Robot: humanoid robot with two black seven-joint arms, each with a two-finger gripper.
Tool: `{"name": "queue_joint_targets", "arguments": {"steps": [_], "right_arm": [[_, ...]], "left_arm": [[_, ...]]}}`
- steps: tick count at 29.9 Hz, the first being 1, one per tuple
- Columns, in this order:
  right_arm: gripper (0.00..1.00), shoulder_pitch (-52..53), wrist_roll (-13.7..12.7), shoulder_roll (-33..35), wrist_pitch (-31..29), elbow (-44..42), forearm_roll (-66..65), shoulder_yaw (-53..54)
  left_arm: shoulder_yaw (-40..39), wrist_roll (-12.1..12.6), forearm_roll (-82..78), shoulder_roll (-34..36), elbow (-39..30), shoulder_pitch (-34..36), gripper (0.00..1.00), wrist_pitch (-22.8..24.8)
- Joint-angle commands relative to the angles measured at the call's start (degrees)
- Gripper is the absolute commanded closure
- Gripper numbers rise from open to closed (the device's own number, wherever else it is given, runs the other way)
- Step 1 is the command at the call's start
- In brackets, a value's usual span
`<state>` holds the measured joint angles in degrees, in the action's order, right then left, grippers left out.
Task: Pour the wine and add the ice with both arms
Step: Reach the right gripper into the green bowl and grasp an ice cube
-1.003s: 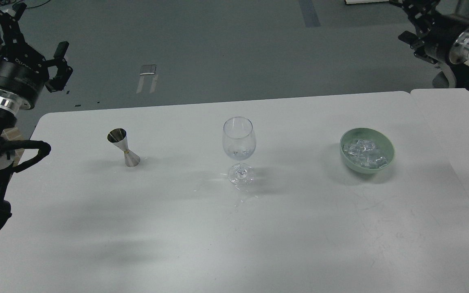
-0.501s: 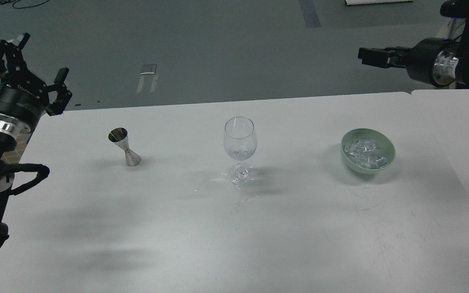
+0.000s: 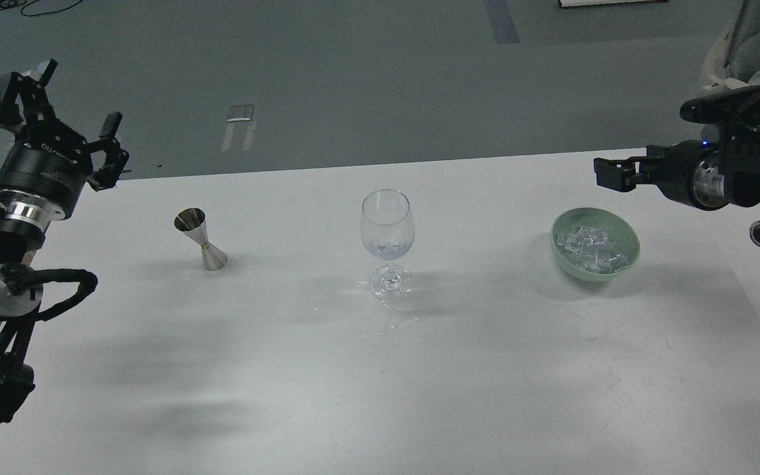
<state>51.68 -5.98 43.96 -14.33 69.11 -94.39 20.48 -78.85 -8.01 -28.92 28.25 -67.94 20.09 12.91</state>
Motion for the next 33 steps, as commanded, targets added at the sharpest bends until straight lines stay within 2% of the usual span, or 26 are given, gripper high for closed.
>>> {"name": "queue_joint_targets", "arguments": {"steps": [1, 3, 9, 14, 24, 27, 29, 33], "right_arm": [[0.17, -5.51, 0.00, -1.15, 7.62, 0.50, -0.09, -0.17], [0.14, -7.02, 0.00, -1.77, 9.75, 0.50, -0.26, -0.35], [0.04, -7.38, 0.00, -3.87, 9.59, -1.34, -1.05, -0.88], [0.04, -6.94, 0.09, -3.97, 8.88, -1.43, -1.23, -3.33], [0.14, -6.68, -0.61, -4.76, 8.88, -1.96, -3.51, -6.68], [0.25, -6.76, -0.79, -4.67, 8.80, -1.96, -3.87, -6.68], [0.29, -6.85, -0.87, -4.67, 8.80, -1.87, -4.13, -6.68], [0.29, -6.94, -0.87, -4.85, 8.88, -1.87, -4.66, -6.68]], "left_arm": [[0.01, -0.17, 0.00, -0.04, 0.08, 0.03, 0.02, 0.36], [0.01, -0.17, 0.09, -0.04, 0.08, -0.05, 0.02, 0.62], [0.01, -0.08, 0.09, -0.04, 0.43, -0.05, 0.02, 0.62], [0.01, -0.17, 0.44, -0.04, 0.87, 0.03, 0.02, 0.71], [0.19, -0.17, 0.35, -1.80, 0.96, 0.12, 0.02, 0.71], [0.01, -0.17, 0.44, -1.71, 1.14, 0.12, 0.02, 0.71], [0.01, -0.17, 0.44, -1.71, 1.92, 0.12, 0.02, 0.62], [0.01, -0.17, 0.88, -1.71, 2.54, 0.12, 0.02, 0.62]]}}
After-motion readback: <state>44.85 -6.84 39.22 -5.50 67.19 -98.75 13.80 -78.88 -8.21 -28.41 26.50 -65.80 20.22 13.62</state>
